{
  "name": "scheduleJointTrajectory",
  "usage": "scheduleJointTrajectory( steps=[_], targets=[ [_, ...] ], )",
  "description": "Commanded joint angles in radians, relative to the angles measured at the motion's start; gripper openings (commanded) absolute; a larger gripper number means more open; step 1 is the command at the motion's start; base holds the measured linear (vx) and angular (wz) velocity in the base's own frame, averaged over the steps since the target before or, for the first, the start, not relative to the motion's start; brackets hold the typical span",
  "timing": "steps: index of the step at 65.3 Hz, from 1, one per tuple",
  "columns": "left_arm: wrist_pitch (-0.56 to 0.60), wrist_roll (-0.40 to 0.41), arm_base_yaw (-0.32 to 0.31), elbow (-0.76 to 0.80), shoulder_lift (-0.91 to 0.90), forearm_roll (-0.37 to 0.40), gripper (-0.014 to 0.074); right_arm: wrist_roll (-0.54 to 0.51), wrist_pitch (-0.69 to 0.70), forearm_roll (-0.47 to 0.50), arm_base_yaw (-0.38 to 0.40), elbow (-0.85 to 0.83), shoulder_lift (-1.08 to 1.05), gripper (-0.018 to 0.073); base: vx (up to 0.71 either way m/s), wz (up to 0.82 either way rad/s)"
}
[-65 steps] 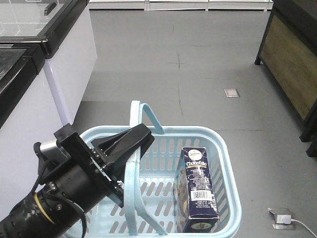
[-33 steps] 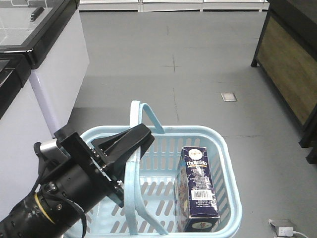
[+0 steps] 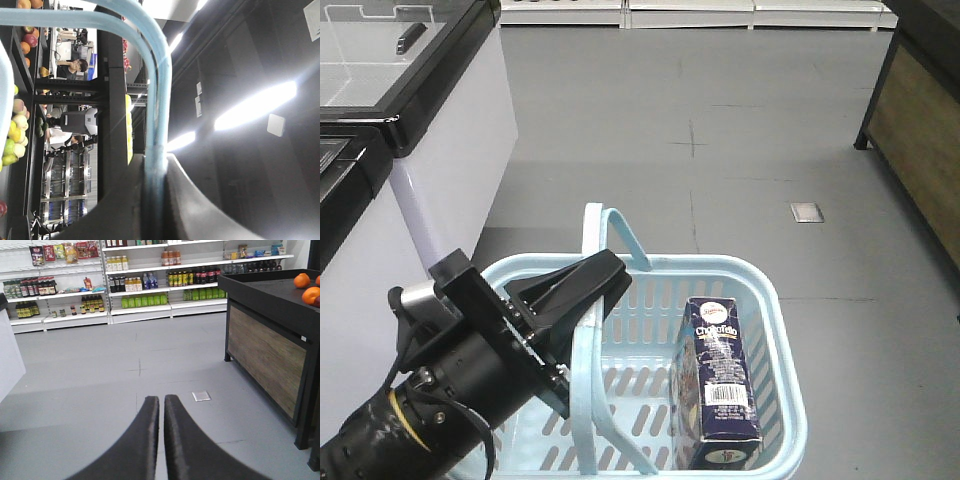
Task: Left arm holds basket, right arm returns cookies
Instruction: 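Drive toward the drink shelves while holding the basket in the left gripper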
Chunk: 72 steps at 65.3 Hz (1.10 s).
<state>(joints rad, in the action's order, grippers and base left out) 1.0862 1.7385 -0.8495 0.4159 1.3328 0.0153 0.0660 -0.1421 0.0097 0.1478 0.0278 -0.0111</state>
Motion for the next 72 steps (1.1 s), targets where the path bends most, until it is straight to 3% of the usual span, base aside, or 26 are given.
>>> scheduleJointTrajectory(
  steps=[1, 72],
  targets=[
    [0.174, 0.001, -0.007, 0.028, -0.031, 0.011, -0.0003, -0.009, 0.076, -0.010, 0.001, 0.018, -0.013, -0.0006, 0.20, 0.06],
    [0.174, 0.001, -0.007, 0.028, -0.031, 0.009, -0.0003, -0.009, 0.076, -0.010, 0.001, 0.018, -0.013, -0.0006, 0.29, -0.06]
  ],
)
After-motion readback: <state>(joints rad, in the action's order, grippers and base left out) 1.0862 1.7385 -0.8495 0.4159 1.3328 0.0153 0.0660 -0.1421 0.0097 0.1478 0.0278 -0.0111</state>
